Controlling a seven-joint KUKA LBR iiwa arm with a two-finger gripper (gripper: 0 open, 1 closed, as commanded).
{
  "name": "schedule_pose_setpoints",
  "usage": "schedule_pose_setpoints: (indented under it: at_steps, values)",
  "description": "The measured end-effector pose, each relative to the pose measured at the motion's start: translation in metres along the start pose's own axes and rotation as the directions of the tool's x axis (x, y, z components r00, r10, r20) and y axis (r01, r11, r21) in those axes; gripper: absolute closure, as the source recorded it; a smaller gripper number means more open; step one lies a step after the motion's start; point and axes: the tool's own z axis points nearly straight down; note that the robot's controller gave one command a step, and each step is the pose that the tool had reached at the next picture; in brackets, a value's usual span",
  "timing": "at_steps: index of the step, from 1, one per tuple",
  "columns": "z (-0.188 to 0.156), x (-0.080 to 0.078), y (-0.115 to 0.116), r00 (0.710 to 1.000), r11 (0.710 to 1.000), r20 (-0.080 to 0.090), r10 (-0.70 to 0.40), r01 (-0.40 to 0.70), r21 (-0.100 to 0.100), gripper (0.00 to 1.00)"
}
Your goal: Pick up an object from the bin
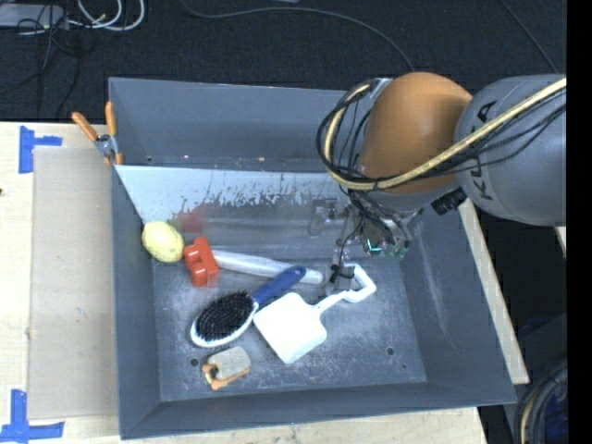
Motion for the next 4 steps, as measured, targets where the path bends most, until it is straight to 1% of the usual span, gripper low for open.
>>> schedule_pose_setpoints:
  at_steps: [1, 2, 3, 4]
  values:
    - [0.029, 0.003, -0.014, 1.000, 1.000, -0.012, -0.018, 0.018, 0.001, 0.00]
    - [0.014, 0.011, 0.006, 0.998, 0.998, -0.007, 0.057, -0.057, 0.000, 0.00]
    - [0.046, 0.049, 0.033, 0.999, 0.999, -0.005, -0.035, 0.035, 0.000, 0.00]
    - [0.077, 0.025, 0.007, 0.965, 0.965, -0.006, -0.263, 0.263, -0.004, 0.00]
